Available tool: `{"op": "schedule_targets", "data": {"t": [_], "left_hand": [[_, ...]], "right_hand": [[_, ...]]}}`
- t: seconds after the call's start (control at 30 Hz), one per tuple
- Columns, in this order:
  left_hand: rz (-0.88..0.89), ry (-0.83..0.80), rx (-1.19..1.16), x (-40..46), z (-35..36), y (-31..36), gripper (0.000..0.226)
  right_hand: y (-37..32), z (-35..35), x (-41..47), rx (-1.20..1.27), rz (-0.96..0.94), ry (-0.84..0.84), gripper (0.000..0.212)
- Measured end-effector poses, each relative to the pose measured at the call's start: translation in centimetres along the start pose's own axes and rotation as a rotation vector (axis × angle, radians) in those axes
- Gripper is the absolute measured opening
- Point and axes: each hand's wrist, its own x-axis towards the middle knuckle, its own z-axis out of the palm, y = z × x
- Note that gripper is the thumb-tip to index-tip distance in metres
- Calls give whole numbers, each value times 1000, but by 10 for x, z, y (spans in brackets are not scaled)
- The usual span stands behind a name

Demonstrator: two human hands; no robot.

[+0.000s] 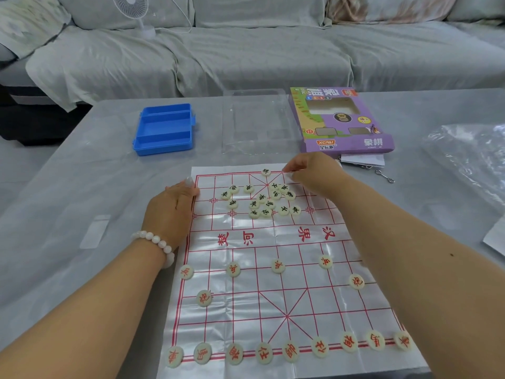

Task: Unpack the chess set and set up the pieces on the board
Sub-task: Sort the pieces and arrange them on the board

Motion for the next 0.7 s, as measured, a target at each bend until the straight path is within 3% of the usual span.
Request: {"op": "schedule_targets", "data": {"t": [0.13, 0.3, 0.53, 0.7], "left_hand": [[21, -19, -49, -1, -1, -2, 70], [63, -44, 25, 0, -1, -2, 77], [55, -49, 45, 0, 0, -3, 77], [72, -44, 48, 1, 1, -4, 75]], "right_hand": [[-2, 2, 3, 3, -15, -21, 20], [-9, 2, 1, 11, -37, -30, 18], [-25, 19, 6, -151, 39, 30, 30], [-21, 20, 9, -113, 63, 91, 17]]}}
